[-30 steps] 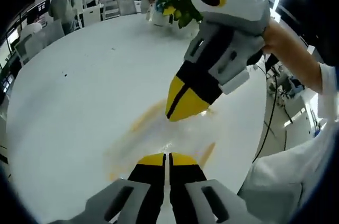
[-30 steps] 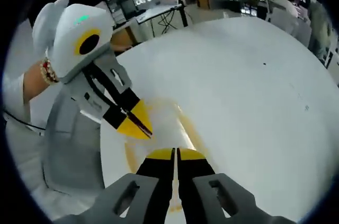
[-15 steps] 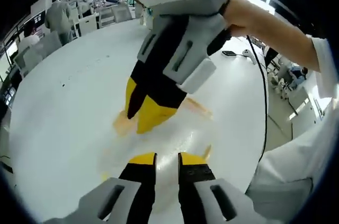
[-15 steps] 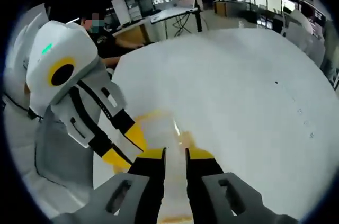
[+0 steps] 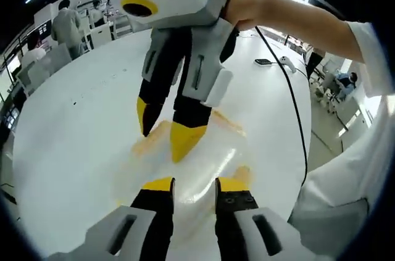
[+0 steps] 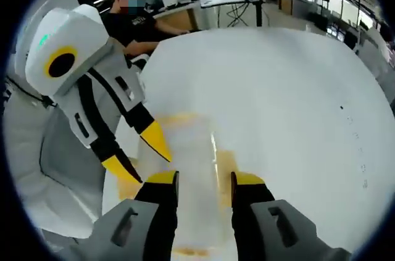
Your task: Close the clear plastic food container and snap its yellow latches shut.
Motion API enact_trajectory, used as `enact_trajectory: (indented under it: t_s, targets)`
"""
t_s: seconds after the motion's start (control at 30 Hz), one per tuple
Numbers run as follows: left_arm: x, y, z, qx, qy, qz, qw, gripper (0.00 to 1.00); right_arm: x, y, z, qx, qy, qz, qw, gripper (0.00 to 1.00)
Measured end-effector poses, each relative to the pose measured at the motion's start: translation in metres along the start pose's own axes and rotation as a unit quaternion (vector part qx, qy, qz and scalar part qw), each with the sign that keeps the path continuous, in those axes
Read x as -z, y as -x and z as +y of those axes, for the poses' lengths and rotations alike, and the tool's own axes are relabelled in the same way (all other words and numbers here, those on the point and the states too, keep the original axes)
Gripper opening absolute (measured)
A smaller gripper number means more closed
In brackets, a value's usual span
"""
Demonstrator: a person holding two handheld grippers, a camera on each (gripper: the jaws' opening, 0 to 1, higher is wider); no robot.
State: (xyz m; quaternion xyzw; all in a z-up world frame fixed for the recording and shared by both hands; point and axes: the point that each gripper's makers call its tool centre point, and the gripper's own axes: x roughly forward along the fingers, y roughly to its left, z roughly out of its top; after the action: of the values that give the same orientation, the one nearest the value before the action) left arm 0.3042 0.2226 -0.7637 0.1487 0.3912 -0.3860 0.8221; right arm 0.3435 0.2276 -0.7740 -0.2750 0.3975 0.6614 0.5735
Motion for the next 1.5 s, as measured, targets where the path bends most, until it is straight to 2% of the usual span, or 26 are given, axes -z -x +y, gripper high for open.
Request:
enact_trajectory:
  t_s: [0.07,0.2,0.3,0.4,0.5,0.53,0.57,0.63,0.67,0.7,0.73,0.77,0.8,0.9,0.97,1.07,1.1,1.2,1.23,1.3,1.5]
  targets:
    - [0.001,0.001,0.001,-0.003,-0.002,-0.001,1.0000,0.19,0.001,-0.003,-0.001,-0.002,0.008,0.012,0.9999,0.34]
    - [0.004,0.003,0.000,-0.004,-0.009,0.002,1.0000,0.20,0.000,-0.004,-0.001,-0.014,-0.006,0.023,0.9996,0.34]
    - [0.004,0.003,-0.006,0.006,-0.020,-0.001,0.9998,0.25,0.001,-0.005,0.000,-0.023,-0.019,0.032,0.9990,0.35]
    - [0.003,0.001,-0.013,0.018,-0.053,-0.016,0.9983,0.32,0.001,-0.005,0.001,-0.038,-0.002,0.037,0.9986,0.34]
    - [0.005,0.000,-0.012,0.007,-0.093,-0.014,0.9956,0.33,-0.001,-0.003,-0.002,-0.036,0.005,0.046,0.9983,0.28]
    - [0.001,0.000,-0.015,0.010,-0.100,-0.028,0.9946,0.34,-0.003,-0.002,-0.003,-0.031,0.006,0.049,0.9983,0.25]
    - [0.000,-0.001,-0.017,0.009,-0.112,-0.028,0.9933,0.36,-0.003,-0.002,-0.005,-0.027,0.004,0.051,0.9983,0.21]
    - [0.004,-0.003,-0.029,0.032,-0.162,-0.024,0.9860,0.42,-0.006,0.000,-0.009,-0.015,0.003,0.056,0.9983,0.13]
    - [0.013,-0.006,-0.028,0.023,-0.189,-0.004,0.9817,0.44,-0.008,0.002,-0.012,-0.003,0.004,0.059,0.9982,0.06]
    - [0.015,-0.006,-0.028,0.019,-0.199,0.001,0.9798,0.44,-0.006,0.001,-0.008,-0.009,0.003,0.068,0.9976,0.07]
    - [0.012,-0.006,-0.024,-0.002,-0.240,-0.004,0.9708,0.43,-0.007,-0.001,-0.008,-0.006,0.003,0.065,0.9978,0.07]
    - [0.011,-0.007,-0.023,-0.009,-0.262,-0.004,0.9650,0.41,-0.007,0.000,-0.012,-0.003,0.004,0.071,0.9975,0.07]
    - [0.012,-0.007,-0.021,-0.016,-0.273,0.002,0.9619,0.39,-0.007,0.001,-0.012,-0.004,0.011,0.073,0.9973,0.07]
    - [0.011,-0.006,-0.022,-0.010,-0.265,-0.002,0.9641,0.39,-0.006,0.001,-0.012,-0.005,0.015,0.073,0.9972,0.07]
    - [0.011,-0.006,-0.022,-0.011,-0.266,-0.001,0.9640,0.40,-0.006,0.000,-0.012,-0.008,-0.016,0.074,0.9971,0.07]
    - [0.013,-0.007,-0.021,-0.014,-0.283,0.004,0.9589,0.40,-0.006,0.000,-0.012,-0.012,-0.003,0.077,0.9970,0.08]
    - [0.013,-0.007,-0.020,-0.015,-0.292,0.006,0.9564,0.40,-0.006,0.000,-0.011,-0.015,0.002,0.080,0.9967,0.11]
    - [0.014,-0.008,-0.020,-0.018,-0.298,0.007,0.9543,0.40,0.020,-0.003,0.010,-0.064,0.019,0.152,0.9861,0.36]
    - [0.014,-0.007,-0.020,-0.019,-0.293,0.008,0.9559,0.40,0.013,-0.009,0.008,-0.056,0.017,0.132,0.9896,0.39]
    - [0.013,-0.008,-0.020,-0.020,-0.296,0.007,0.9549,0.40,0.010,-0.006,0.004,-0.055,0.014,0.131,0.9897,0.39]
    - [0.012,-0.008,-0.019,-0.017,-0.290,0.006,0.9570,0.39,0.008,-0.005,0.003,-0.056,0.020,0.130,0.9898,0.36]
